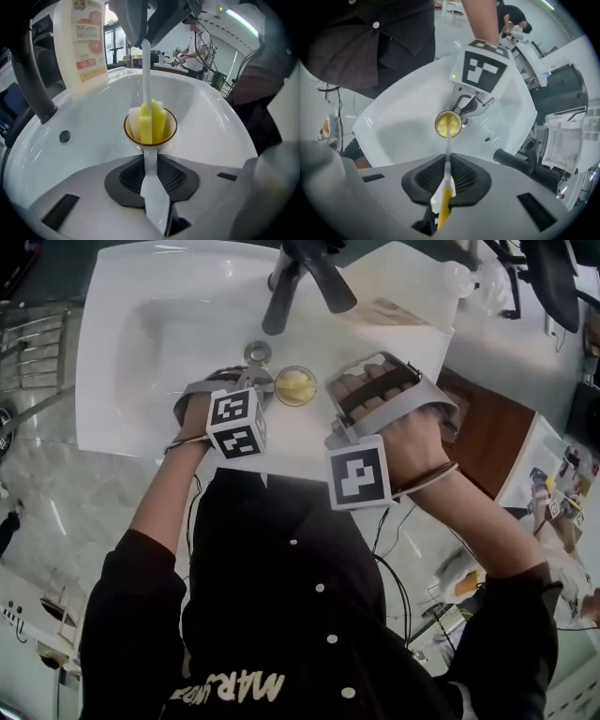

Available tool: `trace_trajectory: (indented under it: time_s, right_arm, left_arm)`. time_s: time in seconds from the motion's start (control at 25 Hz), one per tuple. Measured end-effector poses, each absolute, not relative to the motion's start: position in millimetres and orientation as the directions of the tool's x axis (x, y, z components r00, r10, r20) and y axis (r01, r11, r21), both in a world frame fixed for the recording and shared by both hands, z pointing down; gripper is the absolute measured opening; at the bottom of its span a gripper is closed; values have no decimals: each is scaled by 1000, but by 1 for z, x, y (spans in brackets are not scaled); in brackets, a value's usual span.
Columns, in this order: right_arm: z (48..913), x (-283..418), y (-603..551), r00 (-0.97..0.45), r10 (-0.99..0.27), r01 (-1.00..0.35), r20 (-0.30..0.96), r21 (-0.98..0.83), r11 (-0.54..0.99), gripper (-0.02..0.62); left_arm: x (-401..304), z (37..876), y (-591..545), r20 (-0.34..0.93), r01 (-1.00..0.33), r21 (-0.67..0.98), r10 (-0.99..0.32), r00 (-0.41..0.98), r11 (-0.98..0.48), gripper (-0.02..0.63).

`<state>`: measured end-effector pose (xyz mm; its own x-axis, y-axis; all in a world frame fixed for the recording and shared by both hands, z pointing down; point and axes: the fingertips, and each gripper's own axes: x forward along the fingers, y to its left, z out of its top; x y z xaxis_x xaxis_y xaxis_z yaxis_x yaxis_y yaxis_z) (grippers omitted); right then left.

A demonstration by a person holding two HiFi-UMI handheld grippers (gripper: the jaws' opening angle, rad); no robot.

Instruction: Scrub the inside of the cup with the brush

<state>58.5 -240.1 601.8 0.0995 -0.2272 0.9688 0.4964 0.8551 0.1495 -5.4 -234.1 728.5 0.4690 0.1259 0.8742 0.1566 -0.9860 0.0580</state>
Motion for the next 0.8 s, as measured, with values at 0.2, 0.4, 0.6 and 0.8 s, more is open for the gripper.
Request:
trace_trajectory:
  time_s: [0.2,0.4,0.6,0.8]
  right_arm:
    - [622,54,-238,135,-266,537,955,155,829,43]
    - [626,63,-236,74,-169,277,983,143,950,43]
    - [633,83,-222,-83,52,-199,995,-68,978,44]
    - [638,95,-208,-289,182,-557,940,-320,767,48]
  left_arm:
    - [-5,728,-232,884,163,71,138,447,-984,87]
    - [-5,727,-232,893,150,18,83,441,-988,87]
    - [-2,724,-231,911,168,-76,0,413,-983,87]
    - [3,719,-230,919,215,-169,-75,387,-962,89]
